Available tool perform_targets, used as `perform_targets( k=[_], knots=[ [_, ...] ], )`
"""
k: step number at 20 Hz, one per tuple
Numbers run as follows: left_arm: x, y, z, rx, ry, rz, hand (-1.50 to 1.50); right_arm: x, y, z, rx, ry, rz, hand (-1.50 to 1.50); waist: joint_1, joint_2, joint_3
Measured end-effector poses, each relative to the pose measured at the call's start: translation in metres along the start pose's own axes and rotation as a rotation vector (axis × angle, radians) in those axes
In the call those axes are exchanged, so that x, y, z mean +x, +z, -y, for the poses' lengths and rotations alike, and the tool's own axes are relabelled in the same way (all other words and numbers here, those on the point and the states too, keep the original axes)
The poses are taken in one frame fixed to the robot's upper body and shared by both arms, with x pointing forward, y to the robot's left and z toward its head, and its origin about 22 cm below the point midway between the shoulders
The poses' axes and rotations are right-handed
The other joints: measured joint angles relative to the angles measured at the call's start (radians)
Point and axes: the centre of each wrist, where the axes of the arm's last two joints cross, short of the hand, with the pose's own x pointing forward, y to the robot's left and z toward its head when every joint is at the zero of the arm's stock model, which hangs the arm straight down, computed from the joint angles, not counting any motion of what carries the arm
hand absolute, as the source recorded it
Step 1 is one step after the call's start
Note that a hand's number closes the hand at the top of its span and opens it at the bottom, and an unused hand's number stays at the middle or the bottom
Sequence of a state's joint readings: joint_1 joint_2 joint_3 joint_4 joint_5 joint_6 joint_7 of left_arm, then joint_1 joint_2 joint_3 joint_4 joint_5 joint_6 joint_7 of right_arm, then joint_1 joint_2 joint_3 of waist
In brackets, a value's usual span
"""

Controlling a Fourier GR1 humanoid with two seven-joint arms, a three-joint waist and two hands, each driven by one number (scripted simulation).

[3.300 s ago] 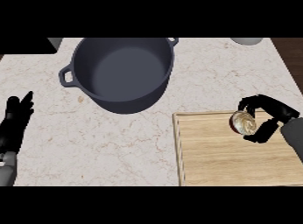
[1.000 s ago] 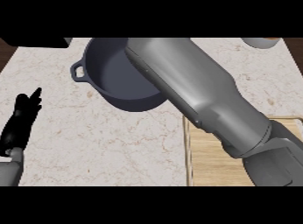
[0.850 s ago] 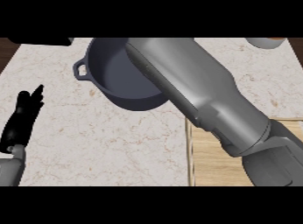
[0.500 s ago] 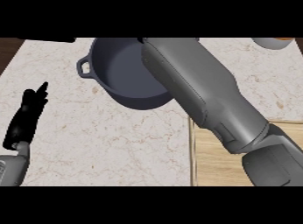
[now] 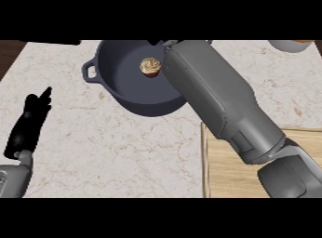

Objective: Pick the cupcake from the tray and place it in the pot

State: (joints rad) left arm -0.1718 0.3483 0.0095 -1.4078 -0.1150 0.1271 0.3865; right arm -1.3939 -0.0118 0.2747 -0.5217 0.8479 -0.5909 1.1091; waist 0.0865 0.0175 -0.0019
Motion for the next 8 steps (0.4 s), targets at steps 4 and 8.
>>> perform_targets(
  k=[4, 8],
  knots=[
    [-0.001, 0.000, -0.004, 0.011, 0.001, -0.012, 0.00, -0.007, -0.003, -0.003, -0.112, -0.149, 0.024, -1.50, -0.016, -0.007, 0.000],
    [-0.007, 0.000, -0.011, 0.030, 0.001, -0.035, 0.00, -0.011, -0.005, -0.006, -0.216, -0.240, 0.038, -1.50, -0.040, -0.019, 0.000]
  ],
)
